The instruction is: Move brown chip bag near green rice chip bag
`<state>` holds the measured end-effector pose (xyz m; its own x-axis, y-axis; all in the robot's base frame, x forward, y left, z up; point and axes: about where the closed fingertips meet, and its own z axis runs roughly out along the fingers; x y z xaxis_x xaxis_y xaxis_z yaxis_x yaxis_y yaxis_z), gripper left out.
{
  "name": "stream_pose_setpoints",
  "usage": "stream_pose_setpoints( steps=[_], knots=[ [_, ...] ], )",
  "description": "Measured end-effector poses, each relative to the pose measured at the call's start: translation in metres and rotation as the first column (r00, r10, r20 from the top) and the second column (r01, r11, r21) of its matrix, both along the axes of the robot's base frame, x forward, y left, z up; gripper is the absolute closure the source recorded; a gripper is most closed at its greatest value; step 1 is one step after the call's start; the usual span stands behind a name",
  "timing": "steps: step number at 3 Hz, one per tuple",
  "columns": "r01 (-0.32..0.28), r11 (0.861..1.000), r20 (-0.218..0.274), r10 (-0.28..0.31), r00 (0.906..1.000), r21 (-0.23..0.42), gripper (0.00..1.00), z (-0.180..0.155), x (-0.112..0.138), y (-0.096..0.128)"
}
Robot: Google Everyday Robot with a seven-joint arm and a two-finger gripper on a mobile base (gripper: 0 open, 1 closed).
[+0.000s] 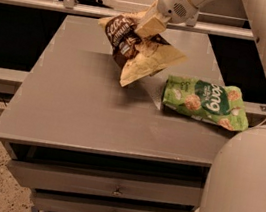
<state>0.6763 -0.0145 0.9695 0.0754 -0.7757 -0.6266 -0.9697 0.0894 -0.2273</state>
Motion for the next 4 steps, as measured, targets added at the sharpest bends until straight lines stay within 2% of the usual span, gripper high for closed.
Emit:
stream_pose_setpoints(
  steps=[1, 2, 3, 4],
  knots=[
    [-0.122, 0.992, -0.007, 0.122, 0.9924, 0.011, 1.0, -0.011, -0.01, 0.001],
    [-0.236, 0.972, -0.013, 0.236, 0.9717, 0.024, 1.0, -0.02, -0.018, 0.007],
    [-0.322, 0.946, -0.027, 0.323, 0.9461, 0.036, 1.0, -0.028, -0.027, 0.01],
    [-0.363, 0.931, -0.021, 0.364, 0.9312, 0.034, 0.83, -0.031, -0.03, 0.01]
  ],
)
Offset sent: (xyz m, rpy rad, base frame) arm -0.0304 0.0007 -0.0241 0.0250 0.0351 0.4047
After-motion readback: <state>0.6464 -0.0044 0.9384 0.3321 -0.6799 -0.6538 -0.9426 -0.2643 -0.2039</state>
